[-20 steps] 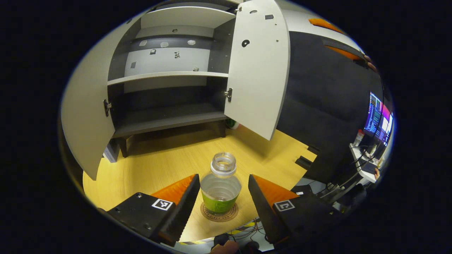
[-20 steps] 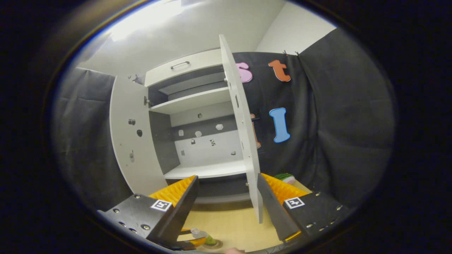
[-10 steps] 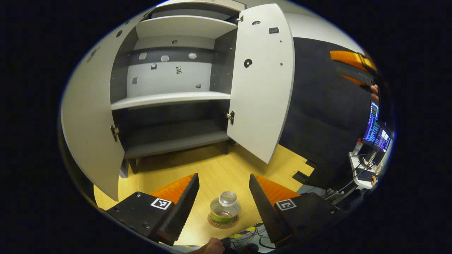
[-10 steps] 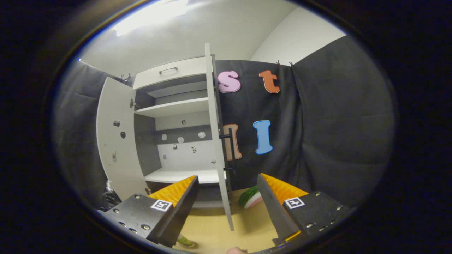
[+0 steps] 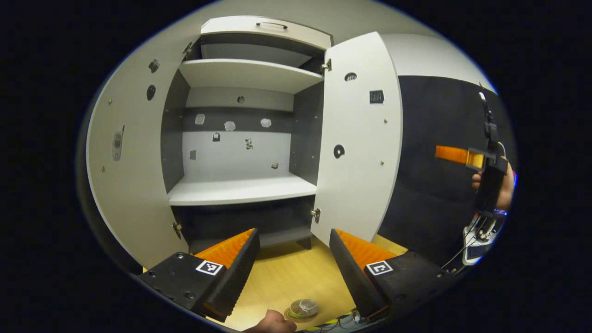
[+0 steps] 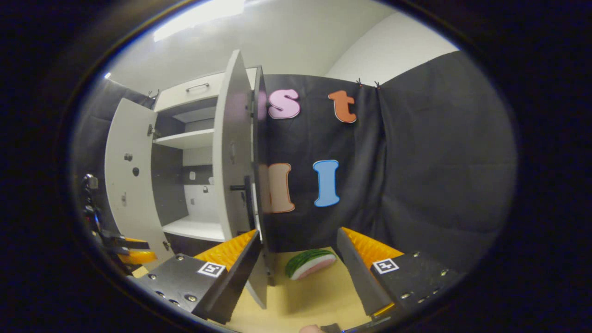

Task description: Grasp the bottle in the cabinet with the left hand and place it on the coaster, then close the right door with the right hand and the left door with the left hand.

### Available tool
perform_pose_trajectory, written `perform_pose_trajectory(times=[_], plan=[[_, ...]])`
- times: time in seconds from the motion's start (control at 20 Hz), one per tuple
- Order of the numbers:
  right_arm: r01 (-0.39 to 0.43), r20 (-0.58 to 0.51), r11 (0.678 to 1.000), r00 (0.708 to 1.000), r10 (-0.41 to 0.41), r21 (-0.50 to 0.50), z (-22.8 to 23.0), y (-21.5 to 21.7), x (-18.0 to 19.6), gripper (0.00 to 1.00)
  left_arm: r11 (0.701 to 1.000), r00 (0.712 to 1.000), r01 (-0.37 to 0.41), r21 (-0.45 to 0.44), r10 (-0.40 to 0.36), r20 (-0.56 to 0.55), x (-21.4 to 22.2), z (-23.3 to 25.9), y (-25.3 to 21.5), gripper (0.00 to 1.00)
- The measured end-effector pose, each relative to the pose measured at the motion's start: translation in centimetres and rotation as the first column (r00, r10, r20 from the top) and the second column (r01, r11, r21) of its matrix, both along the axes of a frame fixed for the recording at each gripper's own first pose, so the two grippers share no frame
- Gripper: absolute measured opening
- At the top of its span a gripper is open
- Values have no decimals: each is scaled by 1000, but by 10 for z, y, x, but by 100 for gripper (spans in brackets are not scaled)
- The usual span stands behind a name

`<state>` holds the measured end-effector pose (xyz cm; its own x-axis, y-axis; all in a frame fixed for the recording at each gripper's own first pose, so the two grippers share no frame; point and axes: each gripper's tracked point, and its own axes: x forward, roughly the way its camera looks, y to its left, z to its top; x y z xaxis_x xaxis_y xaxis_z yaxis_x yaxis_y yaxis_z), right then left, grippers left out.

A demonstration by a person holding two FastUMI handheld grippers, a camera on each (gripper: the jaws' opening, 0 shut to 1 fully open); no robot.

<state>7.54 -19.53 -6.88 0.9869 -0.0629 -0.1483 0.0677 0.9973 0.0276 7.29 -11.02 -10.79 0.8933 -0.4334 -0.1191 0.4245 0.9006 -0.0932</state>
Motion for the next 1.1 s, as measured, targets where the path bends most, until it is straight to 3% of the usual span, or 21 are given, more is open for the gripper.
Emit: perform_pose_trajectory(times=[0.2, 0.45, 0.55, 0.8, 0.9, 0.95, 1.1], plan=[[27, -9, 999, 1000, -28, -45, -5, -25, 40, 100, 998, 995, -48, 40, 44, 85, 1, 36, 24, 96], [8, -40, 1000, 999, -7, 27, -12, -20, 81, 100, 997, 987, -79, 17, 76, 139, -15, 58, 49, 96], [2, -73, 999, 997, 1, 41, -19, -9, 94, 96, 994, 985, -103, 29, 98, 143, -20, 60, 61, 96], [-74, -83, 997, 994, 75, 8, -21, 43, 114, 100, 991, 986, -131, 42, 125, 114, -34, 52, 90, 96], [-39, -67, 998, 997, 36, -44, -27, 48, 121, 100, 986, 977, -161, 33, 154, 147, -43, 56, 103, 96], [-21, -62, 998, 998, 17, -59, -18, 49, 116, 84, 985, 974, -169, 22, 164, 154, -48, 57, 107, 96], [16, -57, 996, 998, -21, -86, -16, 53, 107, 87, 980, 971, -200, 0, 198, 132, -61, 50, 123, 96]])
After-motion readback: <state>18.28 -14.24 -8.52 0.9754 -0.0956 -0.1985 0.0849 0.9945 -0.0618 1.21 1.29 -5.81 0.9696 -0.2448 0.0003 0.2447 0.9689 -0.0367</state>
